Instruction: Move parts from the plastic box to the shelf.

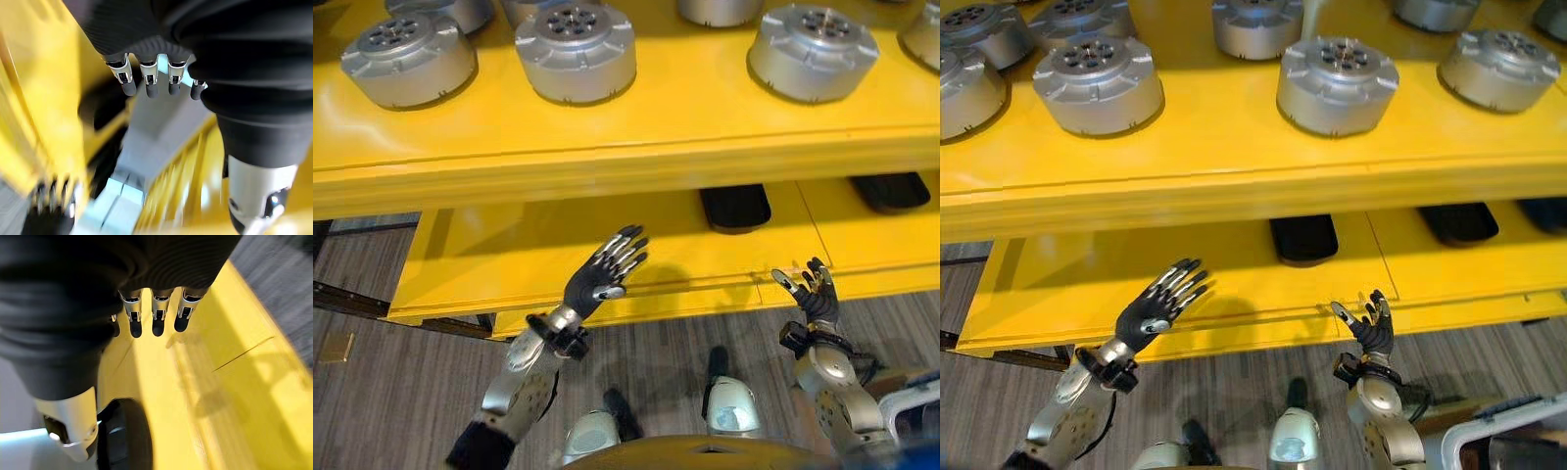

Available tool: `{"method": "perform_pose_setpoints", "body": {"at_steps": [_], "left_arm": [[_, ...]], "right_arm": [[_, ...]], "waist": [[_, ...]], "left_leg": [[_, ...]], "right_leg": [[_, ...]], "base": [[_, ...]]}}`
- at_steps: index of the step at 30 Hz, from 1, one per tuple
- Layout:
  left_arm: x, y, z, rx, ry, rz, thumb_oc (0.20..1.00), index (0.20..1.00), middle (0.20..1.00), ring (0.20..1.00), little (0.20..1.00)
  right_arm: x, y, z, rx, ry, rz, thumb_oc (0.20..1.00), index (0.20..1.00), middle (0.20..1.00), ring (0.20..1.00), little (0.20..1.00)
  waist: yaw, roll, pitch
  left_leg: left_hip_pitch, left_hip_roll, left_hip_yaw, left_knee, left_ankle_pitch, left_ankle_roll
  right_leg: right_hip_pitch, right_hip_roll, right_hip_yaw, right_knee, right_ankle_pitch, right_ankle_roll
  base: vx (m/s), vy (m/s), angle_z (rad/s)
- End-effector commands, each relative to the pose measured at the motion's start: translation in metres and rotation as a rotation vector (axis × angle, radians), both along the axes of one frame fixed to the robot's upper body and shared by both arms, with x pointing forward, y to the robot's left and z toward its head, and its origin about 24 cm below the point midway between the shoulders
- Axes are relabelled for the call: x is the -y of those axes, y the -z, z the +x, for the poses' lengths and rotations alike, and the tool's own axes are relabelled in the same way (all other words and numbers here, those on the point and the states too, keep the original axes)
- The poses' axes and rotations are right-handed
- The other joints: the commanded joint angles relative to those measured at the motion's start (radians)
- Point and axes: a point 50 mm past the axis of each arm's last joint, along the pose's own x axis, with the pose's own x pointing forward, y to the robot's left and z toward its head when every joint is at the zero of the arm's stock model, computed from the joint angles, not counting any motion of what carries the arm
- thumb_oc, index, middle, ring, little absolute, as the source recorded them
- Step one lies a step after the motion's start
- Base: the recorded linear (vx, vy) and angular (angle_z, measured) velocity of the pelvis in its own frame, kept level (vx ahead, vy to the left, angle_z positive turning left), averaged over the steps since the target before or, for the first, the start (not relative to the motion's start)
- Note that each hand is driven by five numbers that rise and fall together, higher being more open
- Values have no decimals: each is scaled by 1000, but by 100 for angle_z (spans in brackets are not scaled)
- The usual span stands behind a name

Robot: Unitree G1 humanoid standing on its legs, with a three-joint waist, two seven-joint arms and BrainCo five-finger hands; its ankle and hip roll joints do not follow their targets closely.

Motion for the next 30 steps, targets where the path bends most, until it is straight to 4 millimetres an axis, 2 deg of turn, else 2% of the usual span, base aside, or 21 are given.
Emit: {"method": "perform_pose_setpoints", "body": {"at_steps": [1,4,6,7,9,13,15,16,17,20,21,23,25,30], "left_arm": [[2,-4,-14,57,33,17,1000,1000,1000,1000,1000],[3,-2,-16,59,53,20,1000,1000,1000,1000,1000],[2,3,-19,52,69,28,1000,1000,1000,1000,1000],[0,6,-21,54,68,48,1000,1000,1000,1000,1000],[-1,6,-23,55,71,41,1000,1000,1000,1000,1000],[-5,3,-23,65,64,30,1000,1000,1000,1000,1000],[-6,-1,-22,71,67,30,1000,1000,1000,1000,1000],[-6,-3,-21,71,66,19,1000,1000,1000,1000,1000],[-7,-4,-21,71,67,18,1000,1000,1000,1000,1000],[-9,-7,-20,71,30,-14,1000,1000,1000,1000,1000],[-9,-8,-19,71,18,-24,1000,1000,1000,1000,1000],[-10,-9,-19,69,11,-33,1000,1000,1000,1000,1000],[-11,-7,-20,69,-6,-23,1000,1000,1000,1000,1000],[-21,-7,-26,58,-59,-90,1000,1000,1000,1000,1000]], "right_arm": [[6,-22,13,100,-40,-47,1000,1000,1000,1000,1000],[5,-25,13,119,-48,-65,1000,1000,1000,1000,1000],[8,-26,12,125,-42,-70,1000,1000,1000,1000,1000],[10,-29,15,139,-54,-85,1000,1000,1000,1000,1000],[10,-32,18,147,-70,-94,1000,1000,1000,1000,1000],[3,-40,29,172,-113,-141,1000,1000,1000,1000,1000],[-1,-43,32,184,-134,-174,1000,1000,1000,1000,1000],[-2,-46,34,189,-152,-199,1000,1000,1000,1000,1000],[-2,-46,34,189,-153,-201,1000,1000,1000,1000,1000],[-5,-54,38,212,-193,-262,1000,1000,1000,1000,1000],[-5,-56,39,217,-202,-278,1000,1000,1000,1000,1000],[-4,-60,38,223,-203,-311,1000,1000,1000,1000,1000],[2,-59,36,210,-186,-314,1000,1000,1000,1000,1000],[26,-54,23,175,-98,-365,1000,1000,1000,1000,1000]], "waist": [[0,31,32],[2,33,30],[4,42,22],[21,48,10],[39,43,1],[71,34,-32],[74,27,-40],[76,24,-40],[78,25,-39],[94,16,-29],[94,16,-25],[84,15,-20],[69,12,-20],[28,9,-16]], "left_leg": [[67,7,-27,-87,43,2],[64,13,-16,-101,54,5],[51,22,-16,-112,77,12],[33,37,-10,-110,95,15],[10,49,7,-93,97,17],[-37,61,67,-52,86,46],[-54,85,104,-16,90,40],[-68,114,128,13,105,22],[-68,122,132,21,108,16],[-83,202,180,73,150,-37],[-83,221,181,79,163,-55],[-76,242,186,72,179,-69],[-63,241,188,54,186,-76],[-31,242,173,7,200,-91]], "right_leg": [[16,-44,-45,124,-162,77],[3,-33,-49,190,-189,73],[13,-1,-43,278,-260,46],[51,22,-61,359,-336,9],[95,21,-82,384,-372,-7],[199,12,-136,421,-404,-17],[242,43,-157,373,-468,-33],[264,60,-182,303,-508,-50],[270,66,-184,290,-510,-55],[317,81,-253,155,-487,-57],[328,87,-255,125,-473,-52],[320,96,-247,110,-465,-45],[310,114,-233,97,-458,-44],[260,157,-199,108,-461,-72]], "base": [[-54,115,-65],[-65,114,-60],[-64,114,-58],[-54,84,-58],[-30,17,-65],[-41,-51,-60],[-55,-226,-136],[-29,-225,-167],[-55,-291,-181],[-96,-319,-162],[-92,-309,-183],[-79,-289,-164],[-92,-333,-90],[-67,-391,-40]]}}
